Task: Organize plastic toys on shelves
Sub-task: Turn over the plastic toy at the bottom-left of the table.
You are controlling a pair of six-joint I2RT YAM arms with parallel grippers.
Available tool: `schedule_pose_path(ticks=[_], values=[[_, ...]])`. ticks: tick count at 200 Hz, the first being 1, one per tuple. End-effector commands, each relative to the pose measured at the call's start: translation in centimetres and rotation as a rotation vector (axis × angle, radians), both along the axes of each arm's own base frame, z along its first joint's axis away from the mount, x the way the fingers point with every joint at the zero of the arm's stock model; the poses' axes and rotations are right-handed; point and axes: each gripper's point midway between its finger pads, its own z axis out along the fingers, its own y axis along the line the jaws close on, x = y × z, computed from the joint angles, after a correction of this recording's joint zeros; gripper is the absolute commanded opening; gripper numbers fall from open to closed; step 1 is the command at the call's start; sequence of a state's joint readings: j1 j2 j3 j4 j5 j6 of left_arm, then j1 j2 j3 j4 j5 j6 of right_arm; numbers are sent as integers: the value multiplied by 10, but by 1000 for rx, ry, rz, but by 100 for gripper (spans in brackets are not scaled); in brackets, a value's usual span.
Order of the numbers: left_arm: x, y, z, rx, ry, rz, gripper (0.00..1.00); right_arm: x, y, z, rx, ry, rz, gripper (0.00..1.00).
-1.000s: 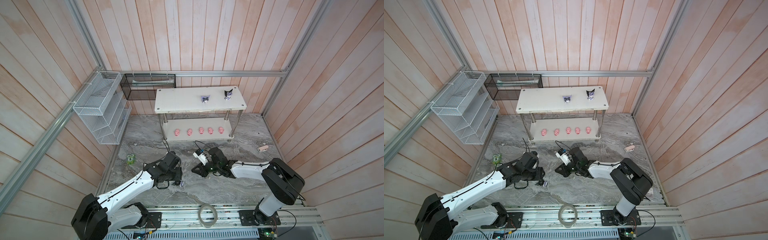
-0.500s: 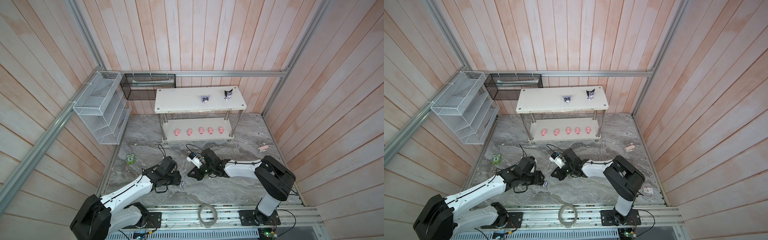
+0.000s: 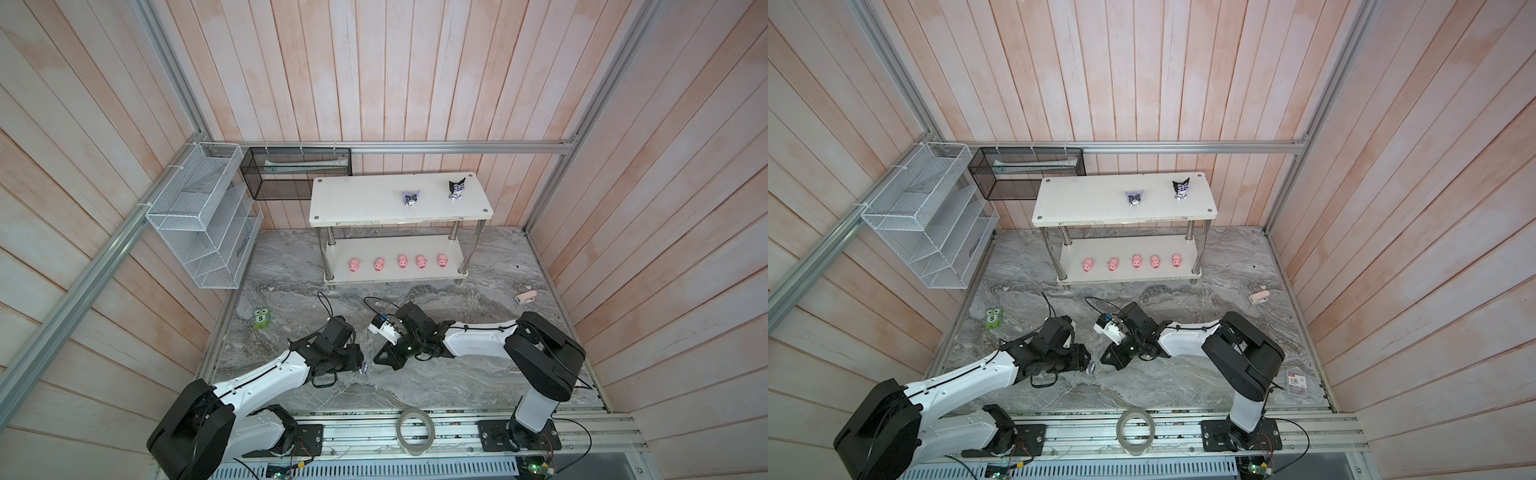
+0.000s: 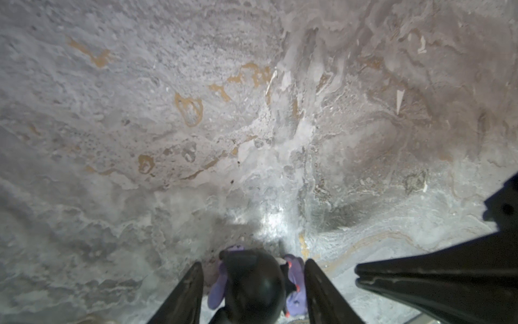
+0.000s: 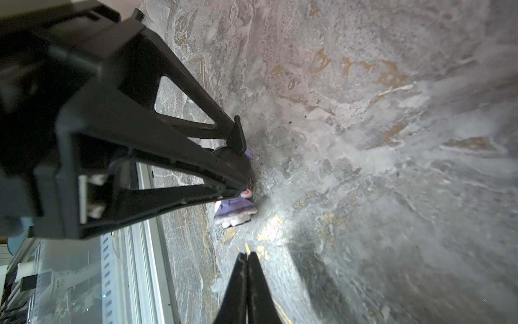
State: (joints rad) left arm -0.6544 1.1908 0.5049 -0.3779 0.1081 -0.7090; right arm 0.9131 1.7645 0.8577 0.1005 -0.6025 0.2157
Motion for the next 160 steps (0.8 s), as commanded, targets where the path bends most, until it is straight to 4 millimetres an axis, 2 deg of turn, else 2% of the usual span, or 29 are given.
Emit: schedule_pose_path(ticks=[1,51,123,160], values=[[4,-5,-1,-36,-10,4,58,-1,4,-2,-10,8,33,5],[5,-11,-1,-70,-9,8,45,-1,7,-6,-26,14,56,4],[-2,-5,-13,-52,25,24,43,-1,6,-12,-33,17,54,3],[0,-4,-13,-36,24,39,37,-1,5,-12,-35,14,49,3]])
